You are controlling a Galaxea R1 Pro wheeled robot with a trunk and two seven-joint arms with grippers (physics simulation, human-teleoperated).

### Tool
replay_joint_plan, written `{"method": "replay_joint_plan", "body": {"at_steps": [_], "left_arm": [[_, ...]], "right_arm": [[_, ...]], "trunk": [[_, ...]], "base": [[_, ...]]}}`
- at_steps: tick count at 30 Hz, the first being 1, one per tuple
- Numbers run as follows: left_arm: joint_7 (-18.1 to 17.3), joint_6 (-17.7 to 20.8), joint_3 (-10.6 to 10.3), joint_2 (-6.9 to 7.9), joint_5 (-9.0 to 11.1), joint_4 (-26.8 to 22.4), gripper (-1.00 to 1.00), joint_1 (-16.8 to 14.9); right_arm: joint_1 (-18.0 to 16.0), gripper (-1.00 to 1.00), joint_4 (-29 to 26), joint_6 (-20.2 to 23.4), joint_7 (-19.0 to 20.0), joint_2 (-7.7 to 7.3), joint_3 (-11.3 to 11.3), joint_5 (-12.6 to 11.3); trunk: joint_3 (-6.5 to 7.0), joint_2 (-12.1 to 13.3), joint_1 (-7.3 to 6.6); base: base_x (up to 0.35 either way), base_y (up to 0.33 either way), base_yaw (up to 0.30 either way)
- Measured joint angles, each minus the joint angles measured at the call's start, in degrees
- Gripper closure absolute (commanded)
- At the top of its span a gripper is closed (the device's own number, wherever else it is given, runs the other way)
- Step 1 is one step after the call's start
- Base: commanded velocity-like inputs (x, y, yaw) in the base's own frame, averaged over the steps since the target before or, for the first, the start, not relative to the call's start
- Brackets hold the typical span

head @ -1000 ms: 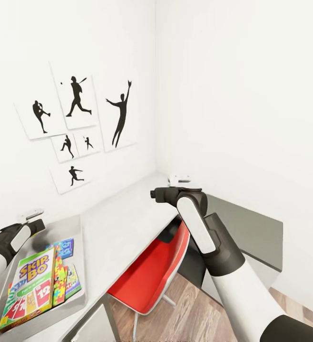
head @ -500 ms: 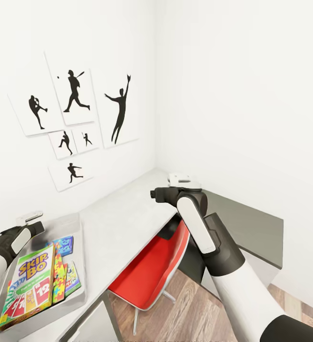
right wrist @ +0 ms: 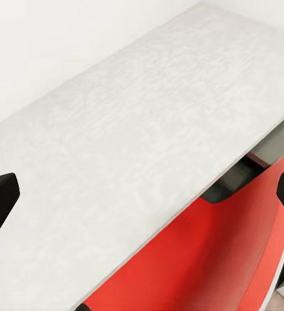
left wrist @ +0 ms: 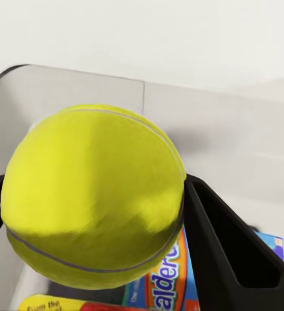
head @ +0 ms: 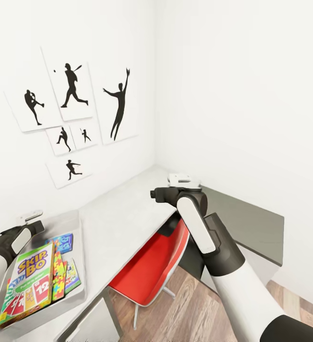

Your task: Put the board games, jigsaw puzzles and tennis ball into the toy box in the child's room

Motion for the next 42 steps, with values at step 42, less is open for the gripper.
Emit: {"method": "replay_joint_plan", "body": {"at_steps": [42], "left_arm": [[0.01,-1.94,0.01,-1.16,-0.08,-0.26,1.0,-0.01]], "right_arm": [[-3.07,-1.0,-5.36,-0.01,0.08,0.0,1.62,-0.43]], "trunk": [[-1.29,-0.01,0.0]], "base": [[0.0,0.0,0.0]]}}
